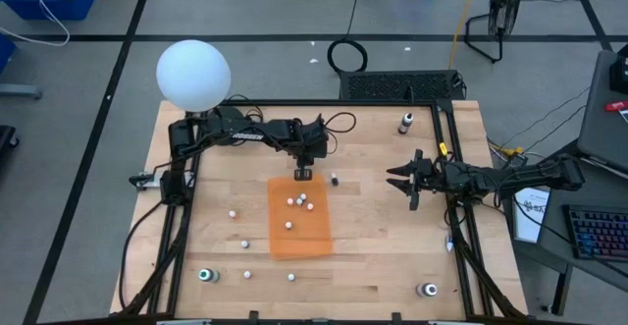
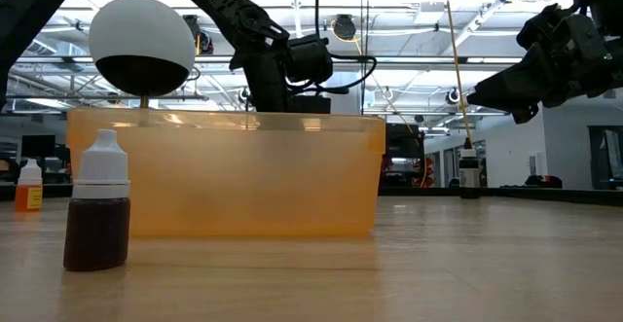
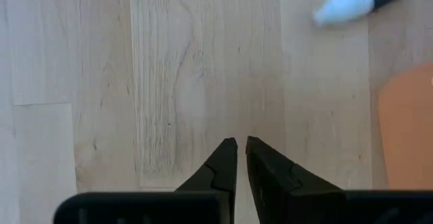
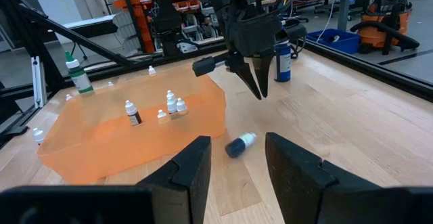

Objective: Pick & Place food coloring
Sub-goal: Put the small black food coloring bottle into the orange bin

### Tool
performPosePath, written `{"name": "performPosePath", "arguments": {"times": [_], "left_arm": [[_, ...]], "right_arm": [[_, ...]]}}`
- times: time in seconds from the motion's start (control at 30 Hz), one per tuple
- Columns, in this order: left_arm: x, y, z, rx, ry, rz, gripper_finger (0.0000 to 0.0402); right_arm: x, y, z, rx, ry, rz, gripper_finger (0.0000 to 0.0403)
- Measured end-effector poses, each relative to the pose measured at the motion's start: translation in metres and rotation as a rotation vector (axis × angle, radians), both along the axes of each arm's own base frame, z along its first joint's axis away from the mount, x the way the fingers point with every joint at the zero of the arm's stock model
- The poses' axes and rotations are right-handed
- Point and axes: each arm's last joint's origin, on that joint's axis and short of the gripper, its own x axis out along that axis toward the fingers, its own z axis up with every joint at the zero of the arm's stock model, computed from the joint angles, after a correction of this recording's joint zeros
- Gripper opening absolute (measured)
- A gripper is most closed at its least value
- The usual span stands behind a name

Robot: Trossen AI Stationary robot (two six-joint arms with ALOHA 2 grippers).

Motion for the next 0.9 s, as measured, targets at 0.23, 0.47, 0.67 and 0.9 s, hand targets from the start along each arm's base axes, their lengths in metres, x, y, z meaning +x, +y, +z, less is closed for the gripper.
{"name": "performPosePath", "arguments": {"times": [0.23,0.47,0.67,0.9], "left_arm": [[0.005,-0.011,0.001,-0.067,-0.037,-0.025,0.006],[0.011,-0.024,0.004,0.082,-0.041,-0.057,0.0131],[0.002,-0.024,0.036,0.003,-0.124,-0.026,0.0158],[-0.048,-0.012,0.071,-0.245,-0.257,-0.052,0.0159]], "right_arm": [[0.0,0.0,0.0,0.0,0.0,0.0,0.013],[0.0,0.0,0.0,0.0,0.0,-0.001,0.013],[0.0,0.0,0.0,0.0,0.0,0.0,0.013],[0.0,0.0,0.0,0.0,0.002,0.0,0.013]]}}
